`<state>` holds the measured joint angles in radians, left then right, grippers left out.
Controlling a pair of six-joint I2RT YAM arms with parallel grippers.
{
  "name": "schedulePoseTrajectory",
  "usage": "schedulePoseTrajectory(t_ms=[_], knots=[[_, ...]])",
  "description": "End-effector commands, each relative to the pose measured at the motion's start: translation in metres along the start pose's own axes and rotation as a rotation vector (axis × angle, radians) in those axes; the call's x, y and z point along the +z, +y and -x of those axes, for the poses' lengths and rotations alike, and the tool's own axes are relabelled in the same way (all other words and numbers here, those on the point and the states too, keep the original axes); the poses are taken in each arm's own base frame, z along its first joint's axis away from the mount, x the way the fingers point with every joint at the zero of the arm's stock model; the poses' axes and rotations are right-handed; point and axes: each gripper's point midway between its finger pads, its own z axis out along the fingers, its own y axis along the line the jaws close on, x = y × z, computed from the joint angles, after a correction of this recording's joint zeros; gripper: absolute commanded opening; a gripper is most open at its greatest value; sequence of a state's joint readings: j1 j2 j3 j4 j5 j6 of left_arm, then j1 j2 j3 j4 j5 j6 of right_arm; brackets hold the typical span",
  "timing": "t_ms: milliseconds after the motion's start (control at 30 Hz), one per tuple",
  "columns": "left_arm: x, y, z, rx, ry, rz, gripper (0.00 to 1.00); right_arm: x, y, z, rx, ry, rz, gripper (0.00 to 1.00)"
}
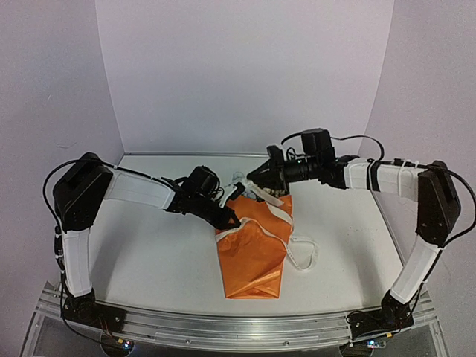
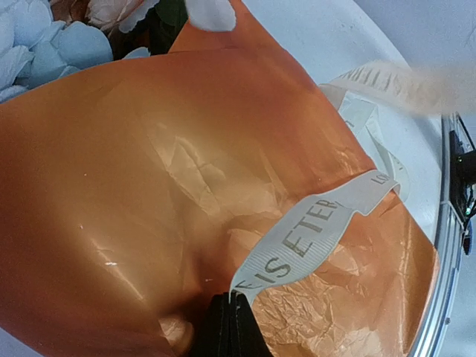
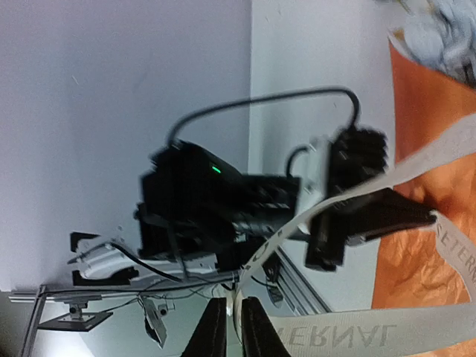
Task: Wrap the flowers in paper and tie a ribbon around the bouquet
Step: Cross the ribbon over the folded bouquet.
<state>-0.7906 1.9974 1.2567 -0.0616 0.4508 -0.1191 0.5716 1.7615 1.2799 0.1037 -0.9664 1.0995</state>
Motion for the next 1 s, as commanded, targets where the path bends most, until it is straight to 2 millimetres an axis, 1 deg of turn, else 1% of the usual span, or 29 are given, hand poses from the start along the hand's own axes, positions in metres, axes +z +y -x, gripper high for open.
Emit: schedulePoseTrajectory(t_ms=[0, 67, 133, 167, 200, 233, 300, 333, 433, 500, 600, 700, 800, 867, 967], knots=[[-0.001, -0.014, 0.028, -0.003, -0.070, -0.076, 0.00, -0.005, -0.044, -0.039, 0.069, 0.132, -0.044, 0.21], [0.000, -0.012, 0.028, -0.005, -0.069, -0.078, 0.00, -0.013, -0.069, -0.059, 0.094, 0.172, -0.137, 0.28], [0.001, -0.012, 0.029, -0.001, -0.069, -0.079, 0.00, -0.028, -0.090, -0.075, 0.079, 0.188, -0.265, 0.40], [0.001, -0.012, 0.030, 0.001, -0.069, -0.080, 0.00, -0.039, -0.098, -0.084, 0.064, 0.201, -0.334, 0.46], [0.001, -0.012, 0.029, 0.002, -0.067, -0.079, 0.00, -0.047, -0.101, -0.088, 0.041, 0.204, -0.392, 0.49], [0.002, -0.012, 0.028, 0.002, -0.064, -0.079, 0.00, -0.054, -0.102, -0.088, 0.012, 0.193, -0.433, 0.52], [0.001, -0.012, 0.028, 0.004, -0.062, -0.080, 0.00, -0.062, -0.108, -0.082, 0.014, 0.142, -0.510, 0.56], [0.002, -0.012, 0.028, 0.005, -0.061, -0.081, 0.00, -0.062, -0.109, -0.077, 0.017, 0.122, -0.533, 0.57], [0.002, -0.013, 0.028, 0.012, -0.058, -0.085, 0.00, -0.059, -0.115, -0.064, 0.017, 0.069, -0.608, 0.59], [0.002, -0.014, 0.028, 0.017, -0.055, -0.090, 0.00, -0.056, -0.118, -0.051, 0.019, 0.027, -0.646, 0.60], [0.002, -0.015, 0.027, 0.020, -0.048, -0.097, 0.00, -0.044, -0.121, -0.026, 0.072, -0.044, -0.661, 0.60], [0.004, -0.015, 0.026, 0.027, -0.042, -0.101, 0.00, -0.027, -0.123, -0.007, 0.143, -0.096, -0.662, 0.59], [0.006, -0.014, 0.025, 0.032, -0.034, -0.102, 0.00, -0.016, -0.130, 0.005, 0.207, -0.144, -0.685, 0.57], [0.007, -0.014, 0.024, 0.035, -0.032, -0.102, 0.00, -0.012, -0.138, 0.011, 0.263, -0.172, -0.700, 0.55], [0.004, -0.012, 0.022, 0.045, -0.032, -0.089, 0.00, -0.010, -0.146, 0.014, 0.302, -0.194, -0.720, 0.53]])
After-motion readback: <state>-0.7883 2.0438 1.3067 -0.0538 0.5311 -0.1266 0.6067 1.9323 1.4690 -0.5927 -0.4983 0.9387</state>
